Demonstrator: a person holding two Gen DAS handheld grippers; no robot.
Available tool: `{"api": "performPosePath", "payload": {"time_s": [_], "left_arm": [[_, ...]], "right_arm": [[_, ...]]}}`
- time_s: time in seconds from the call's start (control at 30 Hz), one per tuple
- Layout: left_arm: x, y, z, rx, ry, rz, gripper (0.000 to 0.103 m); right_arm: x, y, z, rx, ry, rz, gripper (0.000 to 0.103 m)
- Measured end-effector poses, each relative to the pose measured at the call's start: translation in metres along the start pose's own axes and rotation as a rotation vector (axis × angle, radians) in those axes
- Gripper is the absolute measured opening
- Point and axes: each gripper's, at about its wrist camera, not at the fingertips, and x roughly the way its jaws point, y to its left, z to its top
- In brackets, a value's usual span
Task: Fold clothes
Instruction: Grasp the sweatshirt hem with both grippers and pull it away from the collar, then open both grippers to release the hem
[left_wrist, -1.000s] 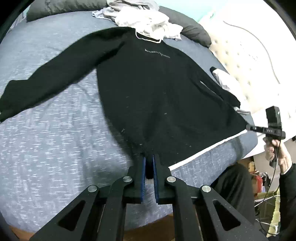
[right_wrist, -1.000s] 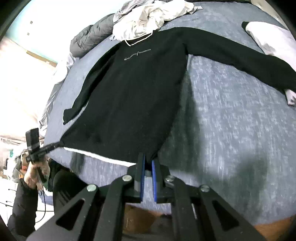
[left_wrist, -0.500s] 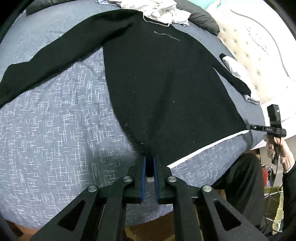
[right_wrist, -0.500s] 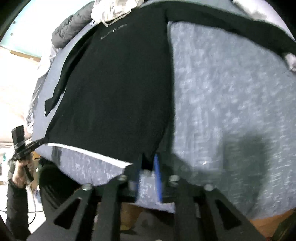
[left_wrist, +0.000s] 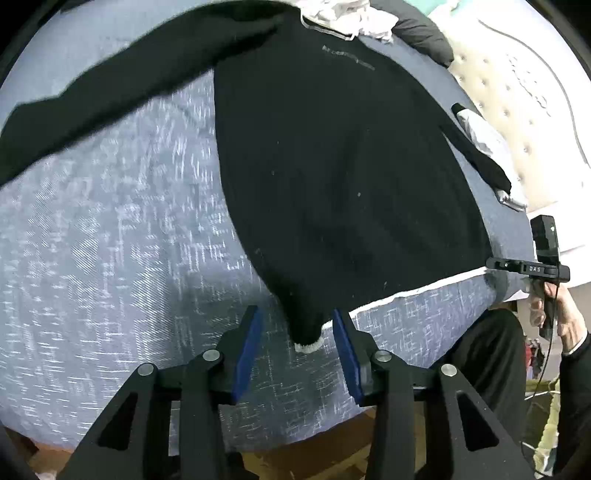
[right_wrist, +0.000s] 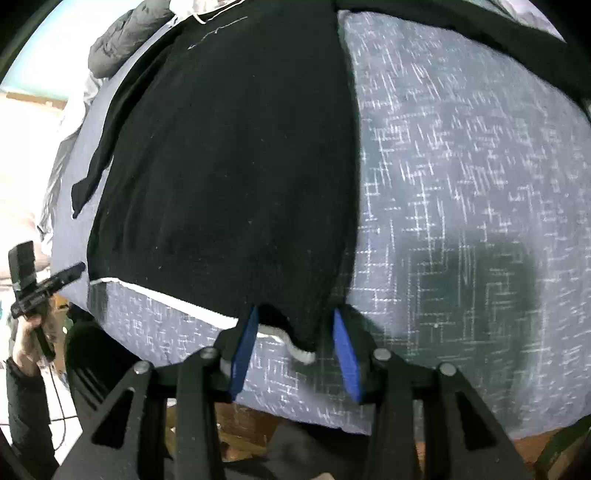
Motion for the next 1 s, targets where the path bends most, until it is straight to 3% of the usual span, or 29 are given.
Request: {"api": "performPosePath", "payload": {"time_s": [0.1, 0.13, 0.17, 0.2, 0.23, 0.5, 0.67, 0.83, 1.0], "left_arm": [[0.010, -0.001, 0.000, 0.003, 0.005, -0.001, 0.043], [0.012, -0.002, -0.001, 0.010, 0.006, 0.001, 0.042], [0.014, -0.004, -0.001, 0.020, 0.008, 0.004, 0.038], [0.016, -0.006, -0.002, 0.031, 0.010, 0.007, 0.017], [0.016, -0.007, -0.002, 0.039, 0.007, 0.011, 0.009], [-0.012, -0.014, -0.010, 0.081, -0.056, 0.030, 0.007], [-0.035, -0.018, -0.020, 0.104, -0.085, 0.045, 0.007], [-0.026, -0.015, -0.022, 0.103, -0.056, 0.058, 0.006], [-0.009, -0.010, -0.024, 0.078, -0.023, 0.047, 0.006]], "right_arm": [[-0.003, -0.002, -0.001, 0.020, -0.024, 0.011, 0.033], [-0.004, -0.003, -0.001, 0.027, -0.033, 0.014, 0.020], [-0.004, -0.001, -0.001, 0.021, -0.038, 0.014, 0.015], [-0.005, 0.002, -0.002, 0.008, -0.044, 0.015, 0.013], [-0.007, 0.005, -0.003, -0.005, -0.050, 0.018, 0.008], [-0.037, 0.008, -0.012, -0.007, -0.132, 0.016, 0.006], [-0.040, 0.009, -0.016, -0.033, -0.124, 0.011, 0.005], [-0.038, 0.006, -0.021, -0.048, -0.114, 0.006, 0.005], [-0.020, -0.018, -0.029, 0.023, -0.108, 0.005, 0.005]]}}
